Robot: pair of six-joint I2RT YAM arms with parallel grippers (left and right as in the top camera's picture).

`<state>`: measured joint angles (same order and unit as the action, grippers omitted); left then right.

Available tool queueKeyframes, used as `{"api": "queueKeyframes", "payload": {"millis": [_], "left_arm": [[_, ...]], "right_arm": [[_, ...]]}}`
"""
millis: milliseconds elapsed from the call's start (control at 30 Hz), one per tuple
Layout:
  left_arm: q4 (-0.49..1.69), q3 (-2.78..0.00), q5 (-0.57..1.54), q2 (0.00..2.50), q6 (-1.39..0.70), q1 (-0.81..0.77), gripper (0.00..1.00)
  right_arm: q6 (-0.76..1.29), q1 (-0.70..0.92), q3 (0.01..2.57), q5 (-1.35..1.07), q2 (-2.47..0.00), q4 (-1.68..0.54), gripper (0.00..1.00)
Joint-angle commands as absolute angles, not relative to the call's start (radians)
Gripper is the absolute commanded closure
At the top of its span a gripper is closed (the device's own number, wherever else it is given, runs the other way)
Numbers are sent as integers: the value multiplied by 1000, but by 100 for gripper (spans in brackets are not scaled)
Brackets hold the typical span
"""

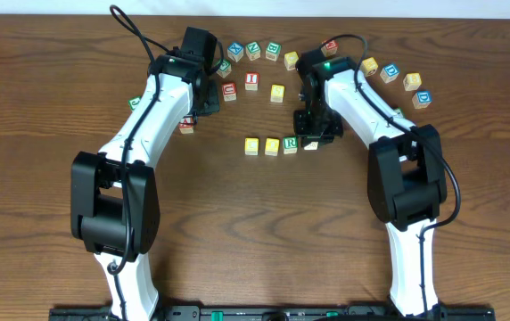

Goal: Spell out CORL
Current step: 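Carry the blue L block right of the R block and lower it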

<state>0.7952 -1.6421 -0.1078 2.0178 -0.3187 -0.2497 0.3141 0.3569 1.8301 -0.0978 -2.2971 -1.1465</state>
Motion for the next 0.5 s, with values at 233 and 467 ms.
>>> {"api": "queueKeyframes", "payload": {"millis": [233, 467], "left_arm": [[794, -1634, -121, 2014, -334, -245, 72], [795, -1634, -121, 2014, -334, -245, 72]], "right_arm": [[321, 371, 1779, -102, -2308, -1136, 67], [312, 370, 1781, -115, -2308, -1186, 62]]}}
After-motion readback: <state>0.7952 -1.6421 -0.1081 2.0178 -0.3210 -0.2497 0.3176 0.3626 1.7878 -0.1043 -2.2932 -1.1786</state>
